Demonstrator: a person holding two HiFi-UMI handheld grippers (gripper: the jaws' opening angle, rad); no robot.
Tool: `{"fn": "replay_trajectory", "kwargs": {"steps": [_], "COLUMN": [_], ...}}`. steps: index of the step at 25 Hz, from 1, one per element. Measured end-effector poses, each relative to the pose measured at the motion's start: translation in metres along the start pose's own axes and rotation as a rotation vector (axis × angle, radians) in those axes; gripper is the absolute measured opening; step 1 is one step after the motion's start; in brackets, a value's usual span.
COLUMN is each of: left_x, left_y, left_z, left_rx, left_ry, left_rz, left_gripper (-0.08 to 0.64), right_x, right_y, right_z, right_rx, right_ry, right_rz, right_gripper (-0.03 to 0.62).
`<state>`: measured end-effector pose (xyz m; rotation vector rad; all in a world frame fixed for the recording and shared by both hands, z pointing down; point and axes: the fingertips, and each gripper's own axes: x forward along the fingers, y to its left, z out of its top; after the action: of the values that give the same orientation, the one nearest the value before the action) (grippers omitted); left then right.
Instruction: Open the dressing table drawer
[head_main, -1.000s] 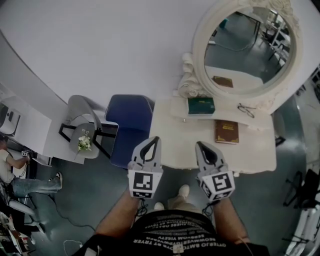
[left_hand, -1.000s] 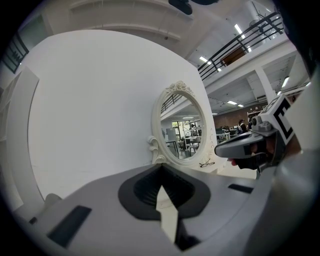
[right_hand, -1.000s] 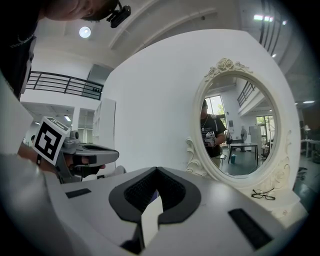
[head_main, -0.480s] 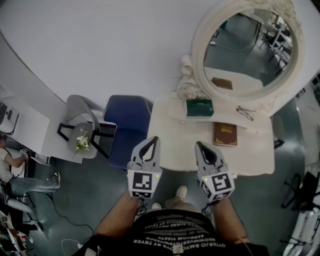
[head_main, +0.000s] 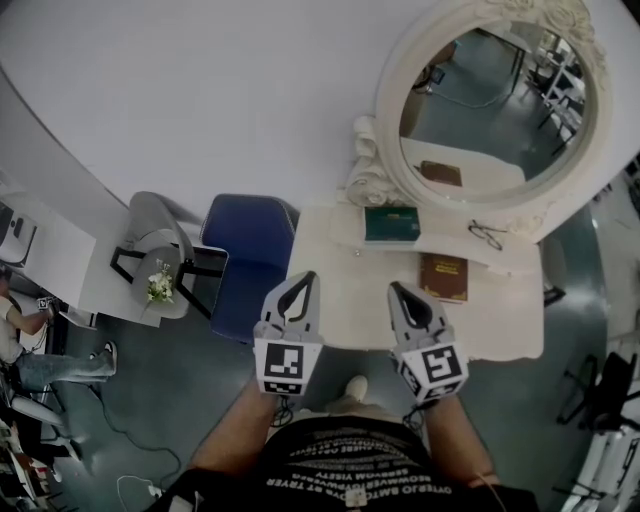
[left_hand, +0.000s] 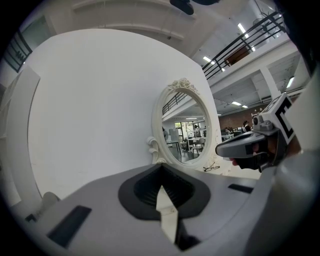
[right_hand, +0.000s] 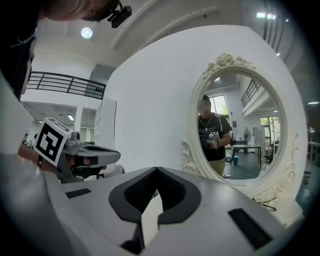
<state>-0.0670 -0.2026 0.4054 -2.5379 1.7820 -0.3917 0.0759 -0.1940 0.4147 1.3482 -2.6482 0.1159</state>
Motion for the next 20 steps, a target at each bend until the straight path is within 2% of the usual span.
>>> {"fn": "replay_trajectory", "kwargs": {"steps": [13, 20], "left_x": [0.030, 0.029], "left_y": [-0.016, -0.012], "left_z": [0.001, -0.013], "left_rx": [-0.016, -0.027], "left_ry": [0.021, 0.057], "left_rz": [0.044, 0.066], "left_gripper": [0.003, 0.003], "right_x": [0.008, 0.016], "right_y": [-0.041, -0.043], "right_z": [-0.004, -0.008], "right_rx": [0.007, 0.011], "right_ry": [-0.004, 0.005], "right_rz": [0.045, 0.063], "right_gripper": [0.002, 0.002]}}
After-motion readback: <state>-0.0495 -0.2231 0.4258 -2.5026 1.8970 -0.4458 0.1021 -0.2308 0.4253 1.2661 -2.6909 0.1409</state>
